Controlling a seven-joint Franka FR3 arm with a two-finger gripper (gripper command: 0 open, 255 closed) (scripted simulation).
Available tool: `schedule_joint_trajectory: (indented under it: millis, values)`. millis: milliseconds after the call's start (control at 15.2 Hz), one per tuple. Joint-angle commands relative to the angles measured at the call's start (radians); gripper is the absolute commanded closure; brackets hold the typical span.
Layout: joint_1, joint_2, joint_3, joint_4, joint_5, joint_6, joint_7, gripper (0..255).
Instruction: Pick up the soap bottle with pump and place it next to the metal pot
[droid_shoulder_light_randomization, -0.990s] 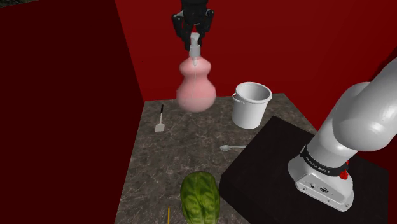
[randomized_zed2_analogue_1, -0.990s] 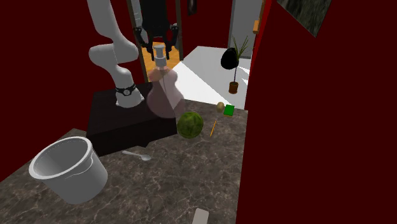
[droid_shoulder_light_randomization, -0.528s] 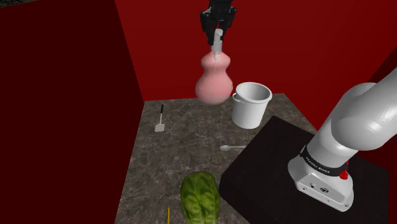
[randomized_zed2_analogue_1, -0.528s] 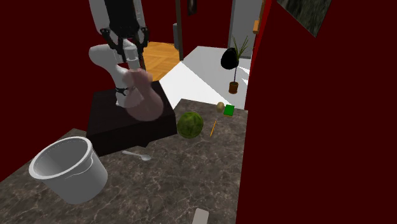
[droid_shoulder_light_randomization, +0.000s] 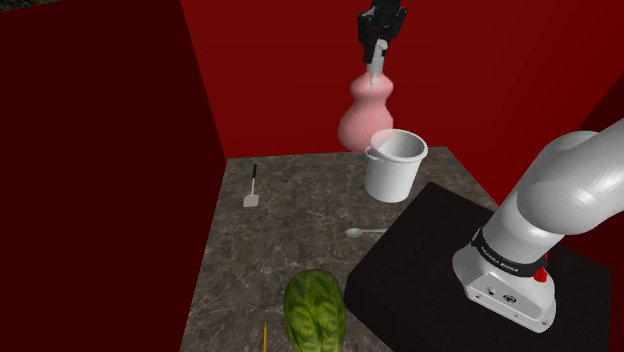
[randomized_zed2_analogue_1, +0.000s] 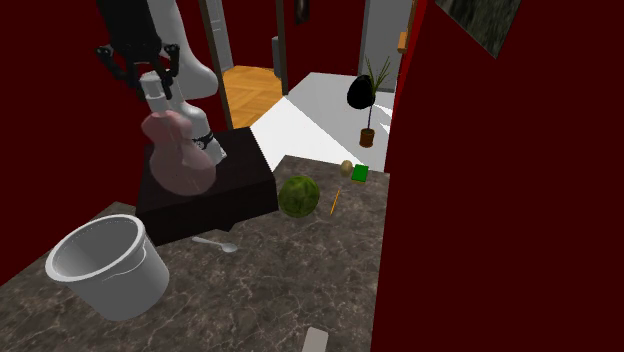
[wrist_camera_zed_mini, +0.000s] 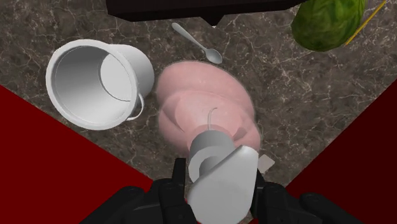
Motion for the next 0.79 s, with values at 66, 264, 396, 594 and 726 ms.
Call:
schedule_joint_trajectory:
  millis: [66, 264, 396, 594, 726]
  values:
    - [-0.024, -0.015, -0.055, -0.011, -0.019, -0.001, -0.074, 255]
    - [-0.049, -0.022, -0.111, -0.016, -0.039, -0.002, -0.147, 255]
    - [-0.065, -0.022, -0.149, -0.013, -0.052, -0.002, -0.196, 255]
    - [-0.089, -0.012, -0.205, -0.001, -0.071, -0.001, -0.269, 255]
    - [-0.104, -0.001, -0.244, 0.012, -0.082, 0.000, -0.319, 255]
